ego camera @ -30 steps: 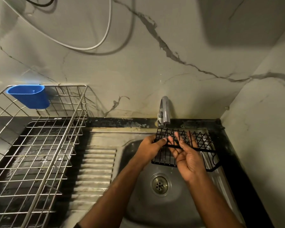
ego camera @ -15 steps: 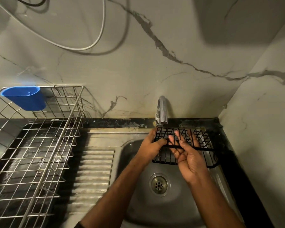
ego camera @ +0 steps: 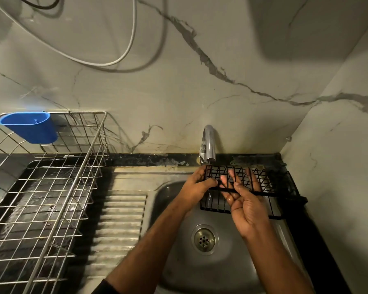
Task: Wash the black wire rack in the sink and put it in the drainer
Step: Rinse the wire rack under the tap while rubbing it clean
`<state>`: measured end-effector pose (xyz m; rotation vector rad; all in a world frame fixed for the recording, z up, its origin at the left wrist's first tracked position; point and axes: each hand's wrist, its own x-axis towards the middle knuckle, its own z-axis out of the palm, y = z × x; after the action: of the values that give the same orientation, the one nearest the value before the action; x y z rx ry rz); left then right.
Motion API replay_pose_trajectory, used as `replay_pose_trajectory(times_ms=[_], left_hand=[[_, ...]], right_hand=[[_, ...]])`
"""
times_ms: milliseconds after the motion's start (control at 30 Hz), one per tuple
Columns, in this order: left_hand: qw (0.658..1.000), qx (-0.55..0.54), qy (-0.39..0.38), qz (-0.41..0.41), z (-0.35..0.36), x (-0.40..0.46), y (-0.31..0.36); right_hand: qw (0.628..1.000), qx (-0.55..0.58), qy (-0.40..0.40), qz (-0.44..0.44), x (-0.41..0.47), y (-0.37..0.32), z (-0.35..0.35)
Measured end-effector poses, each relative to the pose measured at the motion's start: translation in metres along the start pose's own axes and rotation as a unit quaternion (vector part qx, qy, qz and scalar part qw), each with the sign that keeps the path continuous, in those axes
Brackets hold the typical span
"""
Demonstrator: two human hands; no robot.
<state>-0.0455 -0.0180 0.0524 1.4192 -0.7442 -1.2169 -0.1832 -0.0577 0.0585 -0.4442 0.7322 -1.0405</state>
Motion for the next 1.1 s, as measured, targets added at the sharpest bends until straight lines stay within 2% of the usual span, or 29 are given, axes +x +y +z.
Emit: replay_pose_trajectory(times_ms=[167, 1100], left_hand=[[1.0, -0.03, -0.002, 0.004, 0.0, 0.003, -0.004], [0.999, -0.003, 0.05, 0.009, -0.03, -0.001, -0.005]], right_hand=[[1.0, -0.006, -0.003, -0.004, -0.001, -0.001, 0.001], [0.998, -0.042, -0.028, 0.03, 0.001, 0.018, 0.018]])
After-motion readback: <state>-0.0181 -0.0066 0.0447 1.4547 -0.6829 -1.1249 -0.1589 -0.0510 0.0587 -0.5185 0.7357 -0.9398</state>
